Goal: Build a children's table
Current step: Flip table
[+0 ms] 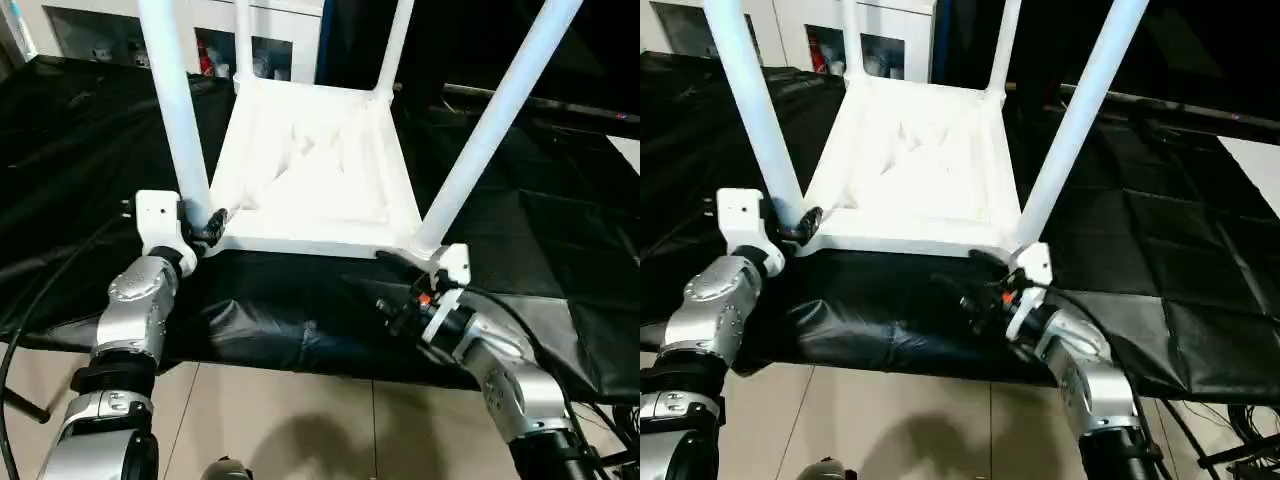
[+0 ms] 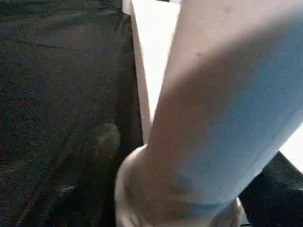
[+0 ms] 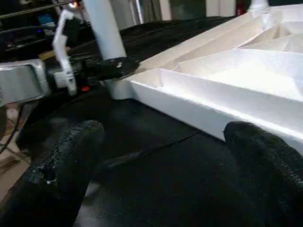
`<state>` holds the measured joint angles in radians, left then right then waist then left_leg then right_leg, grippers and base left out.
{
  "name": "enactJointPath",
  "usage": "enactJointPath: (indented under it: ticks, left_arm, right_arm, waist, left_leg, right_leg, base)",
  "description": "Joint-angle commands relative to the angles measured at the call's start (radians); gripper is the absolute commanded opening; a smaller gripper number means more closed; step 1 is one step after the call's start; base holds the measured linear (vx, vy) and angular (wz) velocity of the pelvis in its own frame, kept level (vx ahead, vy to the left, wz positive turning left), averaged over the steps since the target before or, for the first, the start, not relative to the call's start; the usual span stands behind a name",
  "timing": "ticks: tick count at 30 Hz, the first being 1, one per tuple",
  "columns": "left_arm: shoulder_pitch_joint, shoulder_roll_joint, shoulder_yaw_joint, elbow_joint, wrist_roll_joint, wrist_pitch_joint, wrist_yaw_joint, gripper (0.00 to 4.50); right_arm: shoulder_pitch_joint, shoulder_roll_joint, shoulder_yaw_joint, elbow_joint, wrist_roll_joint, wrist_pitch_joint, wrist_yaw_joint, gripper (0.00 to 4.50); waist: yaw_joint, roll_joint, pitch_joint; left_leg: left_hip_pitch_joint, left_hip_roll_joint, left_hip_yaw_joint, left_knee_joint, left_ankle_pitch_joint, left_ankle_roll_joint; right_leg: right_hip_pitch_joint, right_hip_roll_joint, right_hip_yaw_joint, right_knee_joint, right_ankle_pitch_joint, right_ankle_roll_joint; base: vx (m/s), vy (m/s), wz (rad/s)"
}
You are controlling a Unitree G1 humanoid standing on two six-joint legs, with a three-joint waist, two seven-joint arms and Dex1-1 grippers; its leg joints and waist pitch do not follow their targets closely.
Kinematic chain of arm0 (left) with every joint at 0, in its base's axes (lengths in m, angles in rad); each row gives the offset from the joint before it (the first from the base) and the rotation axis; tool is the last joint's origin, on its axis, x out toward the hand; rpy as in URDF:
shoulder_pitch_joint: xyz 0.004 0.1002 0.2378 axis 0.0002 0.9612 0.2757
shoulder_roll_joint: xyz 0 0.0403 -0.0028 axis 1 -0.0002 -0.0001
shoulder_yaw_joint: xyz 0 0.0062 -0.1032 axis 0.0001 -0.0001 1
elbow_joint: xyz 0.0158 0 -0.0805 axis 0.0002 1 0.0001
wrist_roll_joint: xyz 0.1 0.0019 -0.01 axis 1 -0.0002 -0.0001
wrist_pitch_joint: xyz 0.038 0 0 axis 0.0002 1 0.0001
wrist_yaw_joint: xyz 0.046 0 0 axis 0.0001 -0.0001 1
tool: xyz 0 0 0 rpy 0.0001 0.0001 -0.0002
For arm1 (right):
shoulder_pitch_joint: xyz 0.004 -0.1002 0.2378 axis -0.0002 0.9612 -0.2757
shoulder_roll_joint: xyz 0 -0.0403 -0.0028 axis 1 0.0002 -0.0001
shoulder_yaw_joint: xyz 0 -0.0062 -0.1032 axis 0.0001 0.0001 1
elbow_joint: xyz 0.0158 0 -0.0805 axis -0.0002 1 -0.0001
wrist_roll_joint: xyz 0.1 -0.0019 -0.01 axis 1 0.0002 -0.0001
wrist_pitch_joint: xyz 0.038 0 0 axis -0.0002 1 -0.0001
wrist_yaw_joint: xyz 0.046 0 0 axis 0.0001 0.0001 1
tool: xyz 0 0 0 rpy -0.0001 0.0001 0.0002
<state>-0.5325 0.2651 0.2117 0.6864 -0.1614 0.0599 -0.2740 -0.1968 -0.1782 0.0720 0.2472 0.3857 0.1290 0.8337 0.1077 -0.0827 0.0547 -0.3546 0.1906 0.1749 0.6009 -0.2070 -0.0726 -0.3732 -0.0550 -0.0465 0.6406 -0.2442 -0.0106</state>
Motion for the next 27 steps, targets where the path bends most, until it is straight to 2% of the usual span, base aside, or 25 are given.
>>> enactJointPath:
  ticks: [1, 2, 3, 5, 7, 11, 12, 15, 16, 17, 18, 19, 22, 25, 27]
  left_arm:
    - [-0.026, -0.003, 0.017, 0.022, -0.013, -0.013, 0.019, 3.43]
    - [-0.032, -0.005, 0.025, 0.027, -0.019, -0.026, 0.020, 3.21]
    - [-0.040, -0.010, 0.035, 0.028, -0.033, -0.045, 0.014, 3.16]
    - [-0.044, -0.013, 0.039, 0.027, -0.040, -0.050, 0.009, 3.11]
    - [-0.044, -0.020, 0.046, 0.019, -0.053, -0.059, 0.002, 3.05]
    - [-0.032, -0.034, 0.046, -0.011, -0.063, -0.056, -0.001, 3.00]
    - [-0.030, -0.041, 0.050, -0.014, -0.072, -0.048, -0.001, 3.00]
    - [-0.020, -0.066, 0.066, -0.036, -0.107, -0.017, 0.003, 3.00]
    - [-0.010, -0.101, 0.088, -0.071, -0.151, 0.023, 0.023, 3.00]
    - [-0.009, -0.105, 0.091, -0.075, -0.157, 0.027, 0.025, 3.00]
    - [-0.001, -0.149, 0.115, -0.113, -0.211, 0.064, 0.038, 3.00]
    - [0.000, -0.154, 0.117, -0.118, -0.217, 0.068, 0.039, 3.00]
    - [0.022, -0.225, 0.125, -0.200, -0.292, 0.110, 0.038, 3.00]
    - [0.043, -0.258, 0.104, -0.253, -0.301, 0.129, 0.049, 3.00]
    - [0.064, -0.291, 0.075, -0.312, -0.294, 0.138, 0.054, 3.00]
  right_arm:
    - [-0.005, -0.004, 0.000, 0.001, -0.009, -0.002, 0.005, 4.50]
    - [-0.009, -0.001, 0.000, 0.008, -0.013, -0.006, 0.004, 4.50]
    - [-0.014, 0.001, 0.002, 0.014, -0.015, -0.009, 0.005, 4.50]
    - [-0.016, 0.001, 0.003, 0.015, -0.014, -0.008, 0.007, 4.50]
    - [-0.017, 0.001, 0.006, 0.017, -0.017, -0.012, 0.008, 4.50]
    - [-0.018, -0.003, 0.009, 0.020, -0.021, -0.016, 0.013, 4.50]
    - [-0.018, -0.004, 0.008, 0.022, -0.021, -0.017, 0.014, 4.50]
    - [-0.015, -0.006, 0.006, 0.029, -0.029, -0.017, 0.006, 4.50]
    - [-0.016, -0.005, 0.008, 0.047, -0.051, -0.014, -0.024, 4.50]
    - [-0.016, -0.004, 0.008, 0.050, -0.053, -0.013, -0.028, 4.50]
    - [-0.029, 0.010, -0.003, 0.083, -0.068, -0.011, -0.079, 4.50]
    - [-0.030, 0.012, -0.004, 0.086, -0.070, -0.012, -0.085, 4.50]
    - [-0.052, 0.057, -0.032, 0.111, -0.053, -0.004, -0.157, 4.50]
    - [-0.067, 0.084, -0.052, 0.121, -0.028, 0.011, -0.183, 4.50]
    - [-0.101, 0.123, -0.089, 0.142, 0.026, 0.020, -0.193, 4.50]
  waist:
    - [0.001, 0.025, -0.058]
    - [0.001, 0.024, -0.057]
    - [0.000, 0.013, -0.058]
    - [0.002, 0.020, -0.058]
    - [0.002, 0.019, -0.058]
    - [0.005, 0.020, -0.063]
    - [0.005, 0.024, -0.064]
    - [0.005, 0.021, -0.065]
    - [0.005, 0.020, -0.065]
    - [0.005, 0.018, -0.065]
    - [0.005, 0.016, -0.064]
    - [0.003, 0.016, -0.064]
    - [0.004, 0.009, -0.064]
    - [0.007, 0.011, -0.063]
    - [0.004, 0.012, -0.063]
  left_leg:
    - [0.011, 0.051, -0.022, -0.078, -0.108, 0.017]
    - [0.011, 0.051, -0.022, -0.078, -0.111, 0.017]
    - [0.011, 0.051, -0.021, -0.078, -0.109, 0.020]
    - [0.011, 0.052, -0.022, -0.077, -0.095, 0.022]
    - [0.011, 0.053, -0.022, -0.077, -0.091, 0.025]
    - [0.009, 0.051, -0.020, -0.071, -0.042, 0.043]
    - [0.008, 0.050, -0.020, -0.070, -0.034, 0.047]
    - [0.007, 0.050, -0.019, -0.068, -0.029, 0.055]
    - [0.005, 0.052, -0.019, -0.067, -0.025, 0.053]
    - [0.005, 0.052, -0.018, -0.067, -0.021, 0.052]
    - [0.004, 0.050, -0.017, -0.066, -0.021, 0.056]
    - [0.003, 0.050, -0.017, -0.066, -0.011, 0.056]
    - [-0.003, 0.046, -0.013, -0.061, 0.002, 0.071]
    - [-0.004, 0.046, -0.011, -0.057, 0.023, 0.090]
    - [0.000, 0.051, -0.011, -0.058, 0.023, 0.108]
  right_leg:
    - [0.043, -0.095, 0.051, -0.067, 0.127, -0.228]
    - [0.043, -0.096, 0.051, -0.068, 0.120, -0.228]
    - [0.043, -0.095, 0.052, -0.069, 0.112, -0.226]
    - [0.043, -0.097, 0.051, -0.066, 0.123, -0.227]
    - [0.042, -0.097, 0.051, -0.065, 0.126, -0.229]
    - [0.043, -0.095, 0.050, -0.057, 0.205, -0.237]
    - [0.043, -0.094, 0.050, -0.055, 0.224, -0.240]
    - [0.043, -0.093, 0.049, -0.053, 0.251, -0.248]
    - [0.045, -0.094, 0.048, -0.051, 0.260, -0.254]
    - [0.044, -0.094, 0.048, -0.050, 0.266, -0.260]
    - [0.044, -0.093, 0.048, -0.053, 0.260, -0.264]
    - [0.044, -0.095, 0.048, -0.052, 0.259, -0.272]
    - [0.048, -0.098, 0.052, -0.049, 0.246, -0.284]
    - [0.046, -0.095, 0.052, -0.048, 0.263, -0.291]
    - [0.043, -0.092, 0.050, -0.049, 0.253, -0.284]
  base:
    - [0.000, 0.000, 0.00]
    - [0.000, 0.000, 0.00]
    - [0.000, 0.000, 0.00]
    - [0.000, 0.000, 0.00]
    - [0.000, 0.000, 0.00]
    - [0.000, 0.000, 0.00]
    - [0.000, 0.000, 0.00]
    - [0.000, 0.000, 0.00]
    - [0.000, 0.000, 0.00]
    - [0.000, 0.000, 0.00]
    - [0.000, 0.000, 0.00]
    - [0.000, 0.000, 0.00]
    - [0.000, 0.000, 0.00]
    - [0.000, 0.000, 0.00]
    - [0.000, 0.000, 0.00]
